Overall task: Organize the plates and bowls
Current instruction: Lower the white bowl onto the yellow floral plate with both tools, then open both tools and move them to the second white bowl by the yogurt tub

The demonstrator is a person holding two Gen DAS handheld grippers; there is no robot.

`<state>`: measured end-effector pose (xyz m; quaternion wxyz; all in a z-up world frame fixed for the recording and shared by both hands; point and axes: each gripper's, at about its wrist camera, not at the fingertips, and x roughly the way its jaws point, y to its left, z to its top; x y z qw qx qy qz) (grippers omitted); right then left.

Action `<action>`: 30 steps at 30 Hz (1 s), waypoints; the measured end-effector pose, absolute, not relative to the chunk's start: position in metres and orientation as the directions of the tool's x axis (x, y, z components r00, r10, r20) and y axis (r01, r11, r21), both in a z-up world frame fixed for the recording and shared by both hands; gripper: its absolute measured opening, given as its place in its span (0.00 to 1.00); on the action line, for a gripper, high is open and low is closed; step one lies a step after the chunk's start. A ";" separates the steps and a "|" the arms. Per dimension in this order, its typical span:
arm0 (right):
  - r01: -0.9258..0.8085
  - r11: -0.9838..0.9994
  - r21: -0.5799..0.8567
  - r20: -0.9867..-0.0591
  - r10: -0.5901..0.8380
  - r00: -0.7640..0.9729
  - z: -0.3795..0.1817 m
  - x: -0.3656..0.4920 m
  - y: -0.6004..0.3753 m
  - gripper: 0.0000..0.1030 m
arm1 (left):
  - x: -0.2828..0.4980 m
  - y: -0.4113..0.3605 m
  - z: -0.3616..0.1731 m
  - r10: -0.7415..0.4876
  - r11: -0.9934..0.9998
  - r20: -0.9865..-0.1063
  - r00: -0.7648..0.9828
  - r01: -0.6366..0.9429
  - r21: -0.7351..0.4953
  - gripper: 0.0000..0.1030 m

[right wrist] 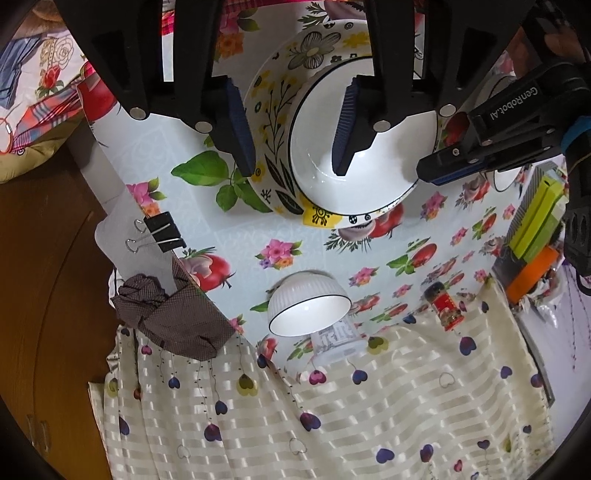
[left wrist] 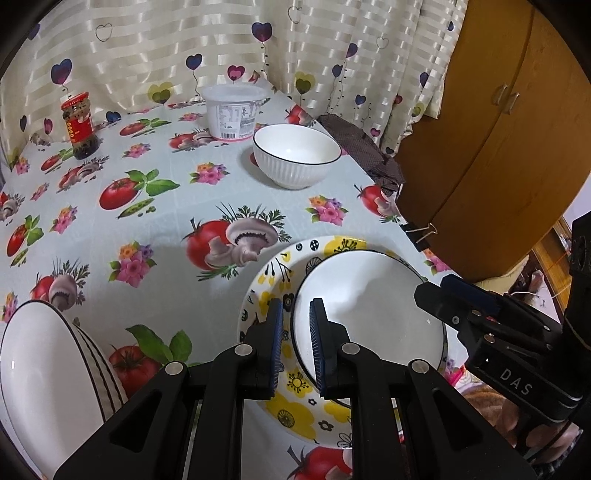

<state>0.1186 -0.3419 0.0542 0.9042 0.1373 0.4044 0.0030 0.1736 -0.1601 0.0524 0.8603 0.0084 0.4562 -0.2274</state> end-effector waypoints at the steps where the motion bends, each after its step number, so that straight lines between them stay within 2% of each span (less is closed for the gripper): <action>1: 0.106 0.962 0.252 -0.729 0.117 0.674 0.054 0.117 -0.342 0.43 | 0.174 -0.160 0.053 -0.380 0.898 -0.788 0.485 0.399 -0.188 0.15; 16: 0.112 0.964 0.240 -0.723 0.101 0.684 0.059 0.137 -0.349 0.44 | 0.194 -0.159 0.061 -0.365 0.903 -0.779 0.509 0.397 -0.164 0.15; 30: 0.136 0.964 0.230 -0.723 0.075 0.686 0.068 0.180 -0.364 0.44 | 0.242 -0.153 0.069 -0.333 0.918 -0.781 0.529 0.370 -0.141 0.15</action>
